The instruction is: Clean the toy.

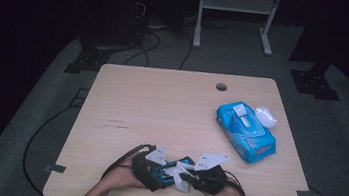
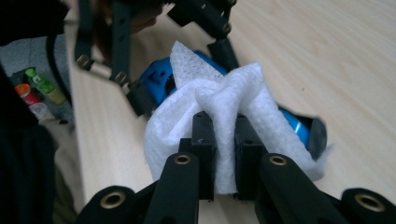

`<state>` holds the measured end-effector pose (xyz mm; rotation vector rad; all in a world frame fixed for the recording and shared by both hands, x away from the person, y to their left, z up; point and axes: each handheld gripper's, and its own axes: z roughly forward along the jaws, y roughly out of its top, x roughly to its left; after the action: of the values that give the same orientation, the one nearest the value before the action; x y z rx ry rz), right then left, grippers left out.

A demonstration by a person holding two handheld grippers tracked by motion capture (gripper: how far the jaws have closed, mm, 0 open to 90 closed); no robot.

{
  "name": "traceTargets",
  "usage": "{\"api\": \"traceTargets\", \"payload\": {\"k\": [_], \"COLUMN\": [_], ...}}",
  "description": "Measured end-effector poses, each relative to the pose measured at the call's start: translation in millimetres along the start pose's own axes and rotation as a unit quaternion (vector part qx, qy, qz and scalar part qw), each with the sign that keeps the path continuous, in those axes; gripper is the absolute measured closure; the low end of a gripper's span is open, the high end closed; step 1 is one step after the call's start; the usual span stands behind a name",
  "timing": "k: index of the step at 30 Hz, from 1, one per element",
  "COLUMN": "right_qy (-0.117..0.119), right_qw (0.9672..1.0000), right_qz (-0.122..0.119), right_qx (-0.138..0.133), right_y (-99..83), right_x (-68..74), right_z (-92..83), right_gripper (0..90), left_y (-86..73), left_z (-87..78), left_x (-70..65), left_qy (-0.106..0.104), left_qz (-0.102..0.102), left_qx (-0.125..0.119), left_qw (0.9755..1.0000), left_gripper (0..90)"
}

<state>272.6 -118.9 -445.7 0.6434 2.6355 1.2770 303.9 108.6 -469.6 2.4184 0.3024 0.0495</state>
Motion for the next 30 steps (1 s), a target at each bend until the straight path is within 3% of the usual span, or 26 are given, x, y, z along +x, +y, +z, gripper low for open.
{"api": "traceTargets", "payload": {"k": [3, 5, 8, 12, 17, 22, 25, 27, 30], "right_qy": [-0.005, 0.006, -0.007, -0.027, -0.034, -0.009, -0.004, -0.023, -0.023], "right_qw": [0.9999, 0.9998, 0.9998, 0.9993, 0.9989, 0.9997, 0.9998, 0.9995, 0.9995], "right_qz": [0.01, 0.018, 0.008, 0.012, 0.01, -0.008, -0.01, -0.01, 0.008], "right_qx": [0.011, 0.01, 0.014, 0.024, 0.029, 0.021, 0.017, 0.018, 0.018], "right_y": [7.7, 8.9, 6.7, -4.6, -8.7, 6.2, 15.3, 16.5, 11.1], "right_x": [-7.3, -11.8, -11.6, -16.5, -12.5, -2.6, -6.8, -10.8, -21.4], "right_z": [12.8, 16.6, 13.5, 1.8, -3.5, 12.0, 18.8, 18.6, 12.4], "right_gripper": [81.3, 81.5, 81.4, 81.4, 81.5, 81.4, 81.8, 81.7, 81.7], "left_y": [-0.9, -2.3, -2.8, 0.6, 4.5, 1.7, -0.7, -1.6, -1.8], "left_z": [-0.8, -2.9, -2.5, -2.0, -0.3, -0.2, -1.2, -1.6, -1.4], "left_x": [-1.1, -1.9, -3.8, -6.0, -8.1, -7.7, -5.3, -5.4, -5.0], "left_qy": [0.005, 0.009, 0.015, 0.028, 0.038, 0.036, 0.031, 0.031, 0.031], "left_qz": [0.002, 0.005, 0.01, 0.026, 0.046, 0.041, 0.033, 0.032, 0.033], "left_qx": [-0.001, -0.008, -0.009, -0.011, -0.004, -0.008, -0.008, -0.011, -0.013], "left_qw": [1.0, 0.9999, 0.9998, 0.9992, 0.9982, 0.9985, 0.9989, 0.9989, 0.9989], "left_gripper": [22.8, 23.6, 23.8, 23.9, 24.0, 24.0, 24.0, 24.0, 24.0]}}
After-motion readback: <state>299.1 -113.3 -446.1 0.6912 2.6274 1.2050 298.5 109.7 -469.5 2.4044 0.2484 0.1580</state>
